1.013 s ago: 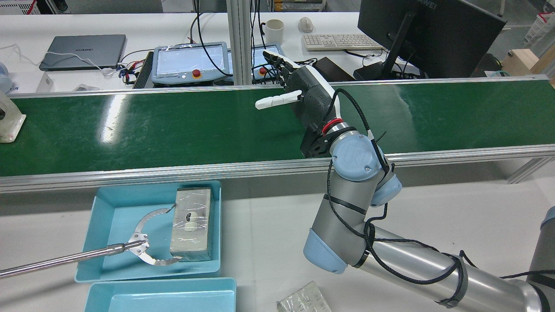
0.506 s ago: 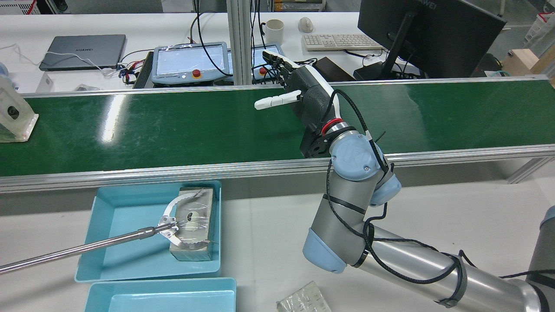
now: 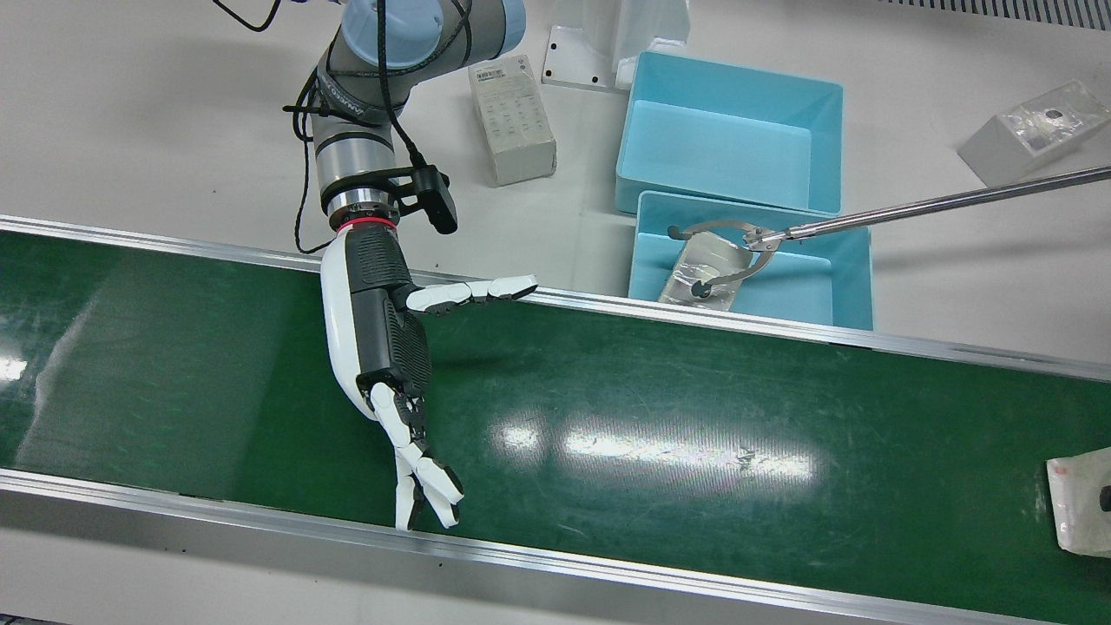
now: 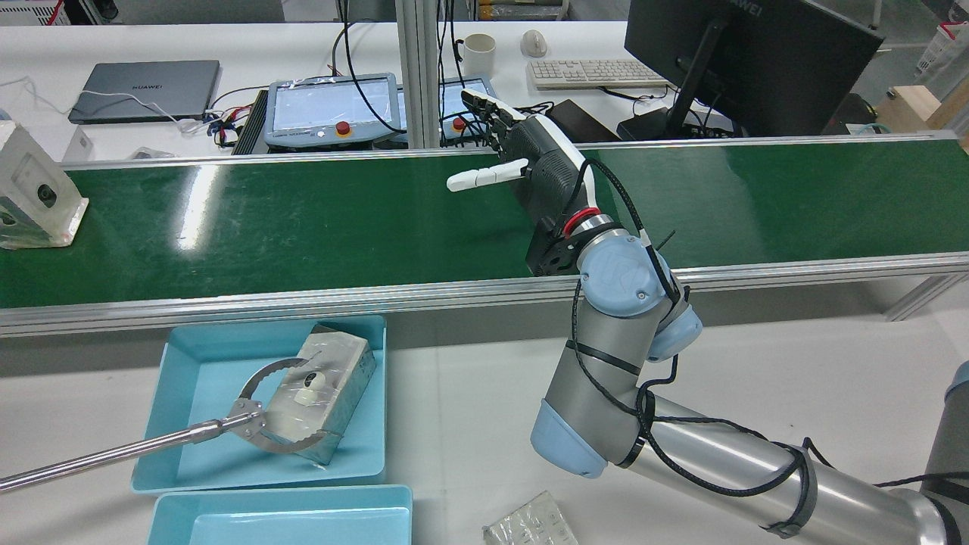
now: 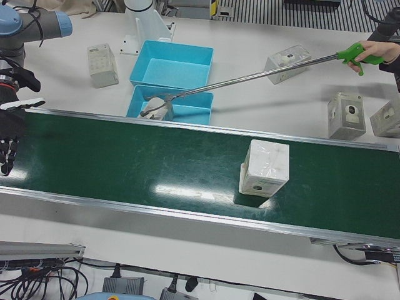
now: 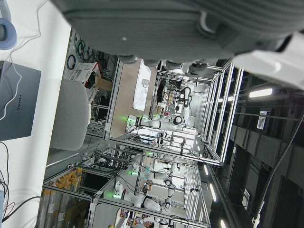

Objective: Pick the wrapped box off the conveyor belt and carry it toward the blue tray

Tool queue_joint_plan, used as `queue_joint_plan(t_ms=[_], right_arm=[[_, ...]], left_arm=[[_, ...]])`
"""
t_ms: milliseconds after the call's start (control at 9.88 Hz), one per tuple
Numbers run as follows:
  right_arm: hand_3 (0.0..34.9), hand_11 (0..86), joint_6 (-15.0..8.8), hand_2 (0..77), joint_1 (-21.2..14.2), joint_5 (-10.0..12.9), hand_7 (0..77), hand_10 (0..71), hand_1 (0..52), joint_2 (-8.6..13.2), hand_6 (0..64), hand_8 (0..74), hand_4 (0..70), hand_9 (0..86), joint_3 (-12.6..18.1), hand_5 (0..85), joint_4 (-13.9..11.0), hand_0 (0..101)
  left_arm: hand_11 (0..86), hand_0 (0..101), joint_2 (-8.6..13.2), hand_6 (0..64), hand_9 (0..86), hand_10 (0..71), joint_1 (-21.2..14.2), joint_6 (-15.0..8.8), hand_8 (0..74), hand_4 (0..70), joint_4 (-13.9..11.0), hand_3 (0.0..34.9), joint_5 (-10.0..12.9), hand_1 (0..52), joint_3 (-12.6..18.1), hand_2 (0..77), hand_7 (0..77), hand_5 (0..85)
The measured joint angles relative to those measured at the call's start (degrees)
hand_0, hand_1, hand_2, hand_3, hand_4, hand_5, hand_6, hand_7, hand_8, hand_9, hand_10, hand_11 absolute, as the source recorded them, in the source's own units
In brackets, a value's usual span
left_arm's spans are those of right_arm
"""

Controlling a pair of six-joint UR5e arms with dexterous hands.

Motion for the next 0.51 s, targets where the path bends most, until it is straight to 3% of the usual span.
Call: queue_joint_plan(t_ms=[203,506], right_arm=[[0.0,1.1,0.08,5.5,0.03,0.02,3.3,0.0,16.9,-0.08,2.2,0.0,6.5,1.1,0.02,12.5,0.19,51],[0.1,1.1,0.29,4.9,0.04,-0.10,3.3,0.0,16.9,-0.02,2.2,0.0,8.7,1.1,0.49,12.5,0.38,51]], left_arm=[[0.5,0,0.00,0.5,0.5,0.5,0.00,0.00,0.5,0.0,0.00,0.0,0.00,0.0,0.00,1.1,0.5,1.1],[0.5,0,0.00,0.5,0.5,0.5,0.00,0.00,0.5,0.0,0.00,0.0,0.00,0.0,0.00,1.1,0.5,1.1]])
